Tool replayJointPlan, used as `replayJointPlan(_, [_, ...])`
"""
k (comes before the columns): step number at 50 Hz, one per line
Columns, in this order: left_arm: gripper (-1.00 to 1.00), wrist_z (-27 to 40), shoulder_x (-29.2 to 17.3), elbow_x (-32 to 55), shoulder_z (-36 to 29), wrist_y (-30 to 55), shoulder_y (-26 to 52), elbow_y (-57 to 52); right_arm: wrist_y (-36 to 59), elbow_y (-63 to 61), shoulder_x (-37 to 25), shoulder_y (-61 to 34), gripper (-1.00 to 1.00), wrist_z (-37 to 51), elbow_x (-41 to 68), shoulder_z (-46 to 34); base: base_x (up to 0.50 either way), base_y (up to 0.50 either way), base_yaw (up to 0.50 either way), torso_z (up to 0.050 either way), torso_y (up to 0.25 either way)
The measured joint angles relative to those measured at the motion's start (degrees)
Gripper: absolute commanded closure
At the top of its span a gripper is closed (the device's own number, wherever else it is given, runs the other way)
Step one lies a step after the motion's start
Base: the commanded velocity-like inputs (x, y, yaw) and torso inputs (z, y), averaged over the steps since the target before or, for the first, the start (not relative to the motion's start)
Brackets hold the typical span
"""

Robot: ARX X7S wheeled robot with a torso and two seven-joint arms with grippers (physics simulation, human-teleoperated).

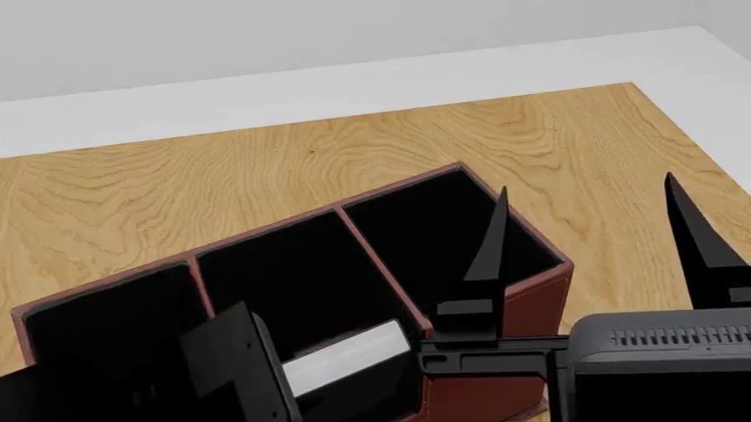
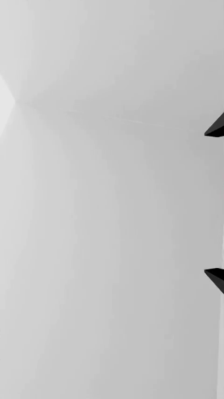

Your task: Pick up the book and place it in the back compartment of the caddy.

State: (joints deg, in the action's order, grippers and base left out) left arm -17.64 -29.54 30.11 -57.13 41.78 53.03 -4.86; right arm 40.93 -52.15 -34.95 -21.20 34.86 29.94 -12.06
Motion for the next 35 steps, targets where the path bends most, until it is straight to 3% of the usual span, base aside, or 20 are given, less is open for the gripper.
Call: replayJointPlan(35, [1.0,-1.6,3.5,-4.0,-2.7,-6.4,-1.7,10.7,-0.5,0.7,-0.2,-0.3,-1.0,0.3,0.1,-0.6,0.0,0.0,0.0,0.0,0.001])
